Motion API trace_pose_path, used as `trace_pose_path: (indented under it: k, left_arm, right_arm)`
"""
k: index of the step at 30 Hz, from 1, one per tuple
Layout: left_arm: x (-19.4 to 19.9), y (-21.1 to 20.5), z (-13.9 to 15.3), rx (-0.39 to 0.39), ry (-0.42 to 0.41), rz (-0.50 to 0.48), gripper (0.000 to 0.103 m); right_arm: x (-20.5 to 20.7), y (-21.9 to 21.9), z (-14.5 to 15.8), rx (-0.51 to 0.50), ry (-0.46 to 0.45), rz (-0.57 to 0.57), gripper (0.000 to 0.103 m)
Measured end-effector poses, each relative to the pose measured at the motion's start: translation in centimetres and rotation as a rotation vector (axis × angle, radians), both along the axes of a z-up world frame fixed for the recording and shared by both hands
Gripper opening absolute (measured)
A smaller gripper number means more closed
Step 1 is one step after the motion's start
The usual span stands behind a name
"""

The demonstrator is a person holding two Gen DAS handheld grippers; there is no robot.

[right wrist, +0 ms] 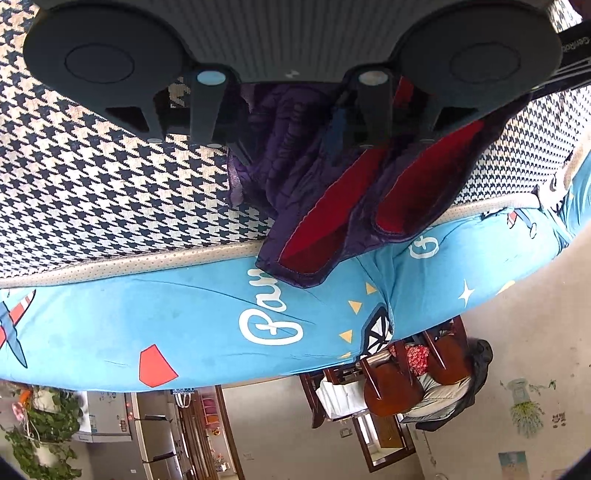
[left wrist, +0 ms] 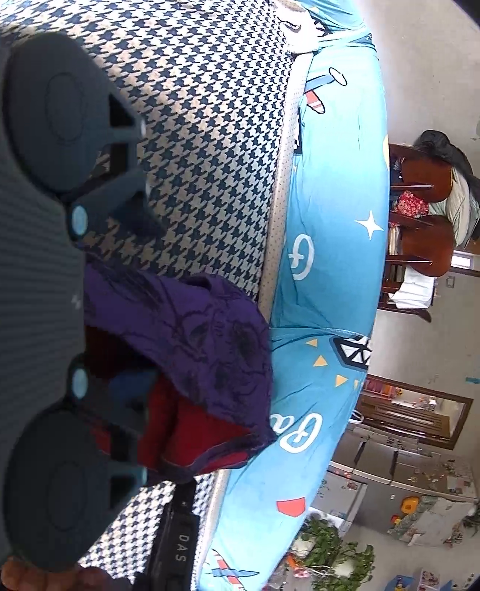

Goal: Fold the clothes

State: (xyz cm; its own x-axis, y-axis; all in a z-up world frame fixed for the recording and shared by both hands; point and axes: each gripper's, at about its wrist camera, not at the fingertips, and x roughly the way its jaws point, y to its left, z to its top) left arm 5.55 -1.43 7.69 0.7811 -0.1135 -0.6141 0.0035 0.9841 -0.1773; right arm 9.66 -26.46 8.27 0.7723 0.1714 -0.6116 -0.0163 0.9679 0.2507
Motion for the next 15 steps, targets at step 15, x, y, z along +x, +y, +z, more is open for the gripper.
trace_pose_path:
  k: [15]
  left_arm:
    - [0.5, -1.9, -1.9, 0.067, -0.015, -0.026, 0.082]
  right_arm:
    - [0.9, 1.8, -1.8, 0.102, 0.017, 0.031, 0.063]
